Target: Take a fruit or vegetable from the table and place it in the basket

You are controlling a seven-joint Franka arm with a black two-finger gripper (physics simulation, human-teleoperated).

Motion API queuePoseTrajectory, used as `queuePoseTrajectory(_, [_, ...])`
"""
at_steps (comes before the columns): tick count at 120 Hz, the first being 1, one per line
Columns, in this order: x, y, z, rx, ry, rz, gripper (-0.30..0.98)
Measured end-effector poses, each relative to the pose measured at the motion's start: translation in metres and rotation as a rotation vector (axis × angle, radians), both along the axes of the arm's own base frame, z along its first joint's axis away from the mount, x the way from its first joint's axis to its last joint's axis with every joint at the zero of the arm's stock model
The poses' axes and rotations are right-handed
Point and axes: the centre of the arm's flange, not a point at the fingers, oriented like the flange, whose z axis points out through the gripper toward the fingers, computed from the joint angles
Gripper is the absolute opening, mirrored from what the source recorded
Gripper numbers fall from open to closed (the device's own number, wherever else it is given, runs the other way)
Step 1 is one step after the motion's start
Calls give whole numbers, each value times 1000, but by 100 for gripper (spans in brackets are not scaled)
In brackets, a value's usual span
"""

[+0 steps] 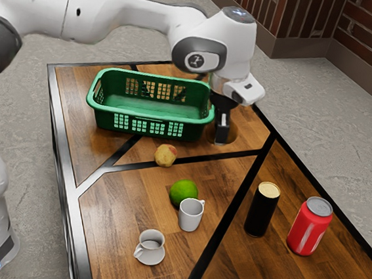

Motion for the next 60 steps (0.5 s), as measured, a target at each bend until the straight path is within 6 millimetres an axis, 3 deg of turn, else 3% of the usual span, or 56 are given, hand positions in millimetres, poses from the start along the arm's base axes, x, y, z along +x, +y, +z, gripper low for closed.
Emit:
queuePoseTrajectory(9, [-13,8,24,12,-6,4,26])
queuePoseTrajectory(14, [-17,39,37,13,-11,50,26])
queuePoseTrajectory(17, [-16,74,45,10,-17,105,26])
queuePoseTrajectory(23, [-21,165,58,7,-24,250,26])
queuePoseTrajectory(30, [-29,259,62,8,-15,392,27])
queuePoseTrajectory(39, [-52,353,55,19,16,529,26])
queuePoseTrajectory(46, [-77,412,51,22,37,617,26])
queuePoseTrajectory(50, [-84,430,46,21,51,635,26])
queuePoseTrajectory(53, [-79,428,44,21,58,620,26])
queuePoseTrajectory(56, [-67,413,42,22,63,576,26])
queuePoseTrajectory(60, [-41,373,40,25,68,485,26])
